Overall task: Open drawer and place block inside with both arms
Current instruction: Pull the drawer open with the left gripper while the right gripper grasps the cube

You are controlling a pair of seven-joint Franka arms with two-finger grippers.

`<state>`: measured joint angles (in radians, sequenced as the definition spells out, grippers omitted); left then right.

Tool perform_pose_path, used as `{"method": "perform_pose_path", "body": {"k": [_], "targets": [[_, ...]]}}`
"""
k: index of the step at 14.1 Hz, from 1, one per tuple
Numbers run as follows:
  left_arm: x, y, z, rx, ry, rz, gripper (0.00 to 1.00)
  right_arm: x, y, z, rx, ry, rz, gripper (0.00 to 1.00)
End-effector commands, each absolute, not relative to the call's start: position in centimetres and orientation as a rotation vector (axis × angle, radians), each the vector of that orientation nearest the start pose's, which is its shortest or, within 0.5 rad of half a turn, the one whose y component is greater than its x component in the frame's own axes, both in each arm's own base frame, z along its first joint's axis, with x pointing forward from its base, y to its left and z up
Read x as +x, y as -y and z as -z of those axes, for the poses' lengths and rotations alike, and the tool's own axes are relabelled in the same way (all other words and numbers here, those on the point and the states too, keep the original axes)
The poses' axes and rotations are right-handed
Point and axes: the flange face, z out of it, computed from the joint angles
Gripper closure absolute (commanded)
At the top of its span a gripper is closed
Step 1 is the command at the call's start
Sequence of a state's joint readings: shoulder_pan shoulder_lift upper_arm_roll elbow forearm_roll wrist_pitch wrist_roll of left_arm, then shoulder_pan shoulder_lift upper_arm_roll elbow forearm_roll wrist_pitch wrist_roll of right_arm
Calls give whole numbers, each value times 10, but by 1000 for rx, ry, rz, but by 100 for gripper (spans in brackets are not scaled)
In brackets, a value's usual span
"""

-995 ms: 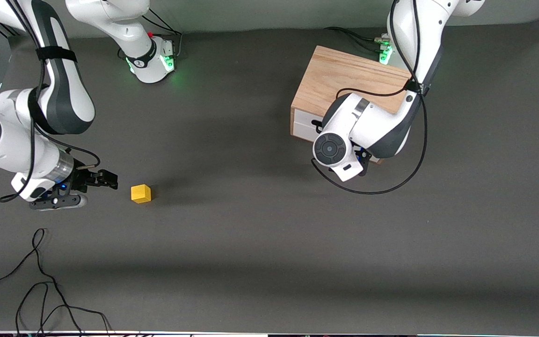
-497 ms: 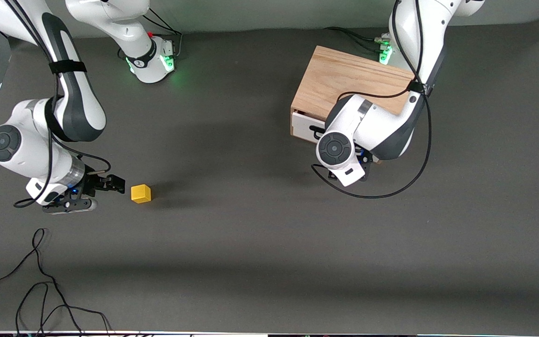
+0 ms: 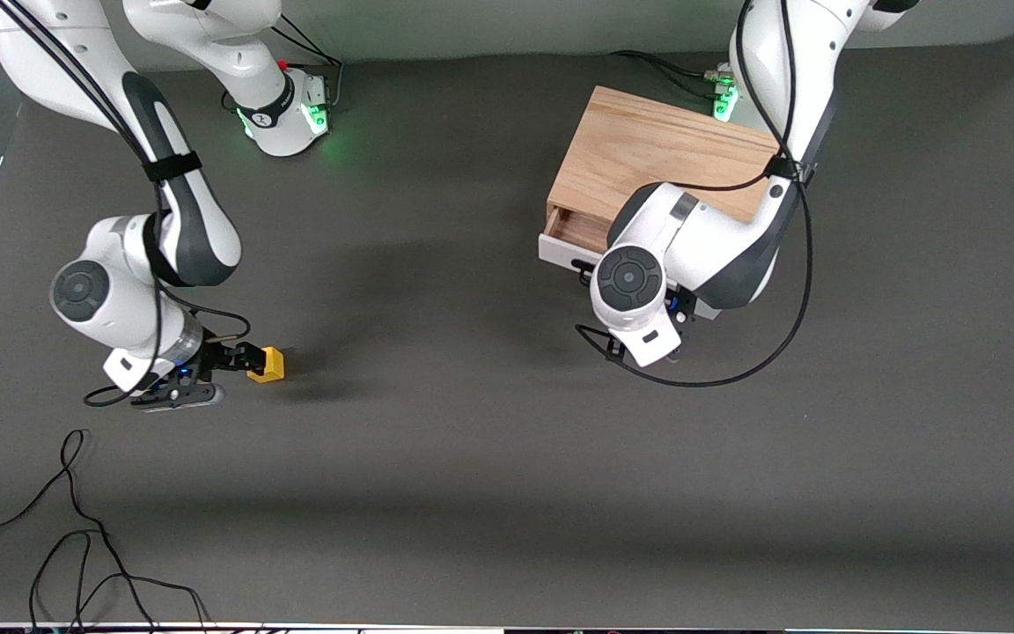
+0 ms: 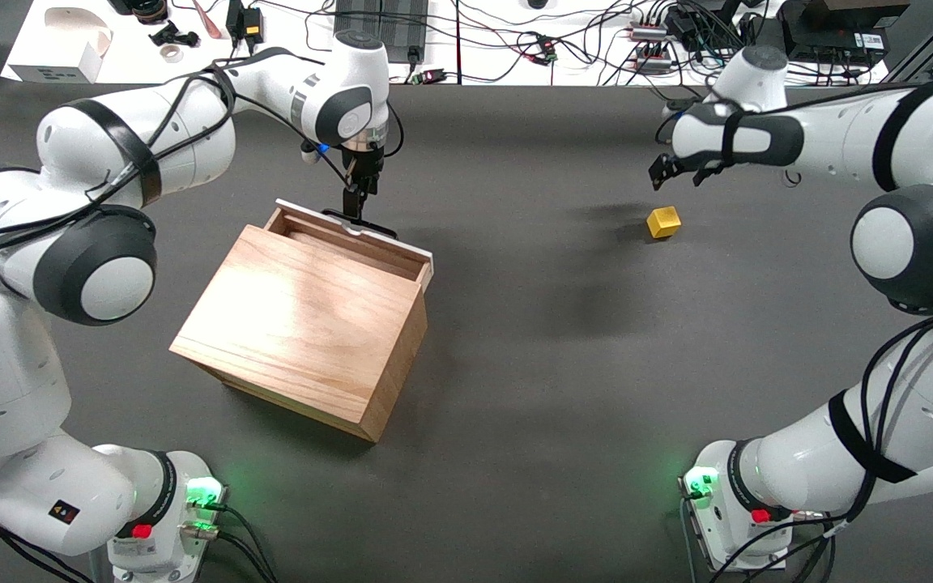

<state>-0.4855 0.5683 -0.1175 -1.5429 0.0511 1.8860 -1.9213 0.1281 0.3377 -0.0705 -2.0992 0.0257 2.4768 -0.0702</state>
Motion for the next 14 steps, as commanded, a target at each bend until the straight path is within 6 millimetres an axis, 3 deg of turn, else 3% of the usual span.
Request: {"method": "perform_pose_path", "body": {"k": [1, 7, 14], "targets": [[592, 379, -301, -2370, 1803, -91, 0, 567, -38, -238, -3147, 252, 98, 0], [613, 390, -299, -2460, 1854, -22, 0, 559, -34, -209, -3147, 310, 73, 0], [620, 397, -302, -2530, 1885, 30, 0, 556, -33, -183, -3152, 310, 47, 0]]}}
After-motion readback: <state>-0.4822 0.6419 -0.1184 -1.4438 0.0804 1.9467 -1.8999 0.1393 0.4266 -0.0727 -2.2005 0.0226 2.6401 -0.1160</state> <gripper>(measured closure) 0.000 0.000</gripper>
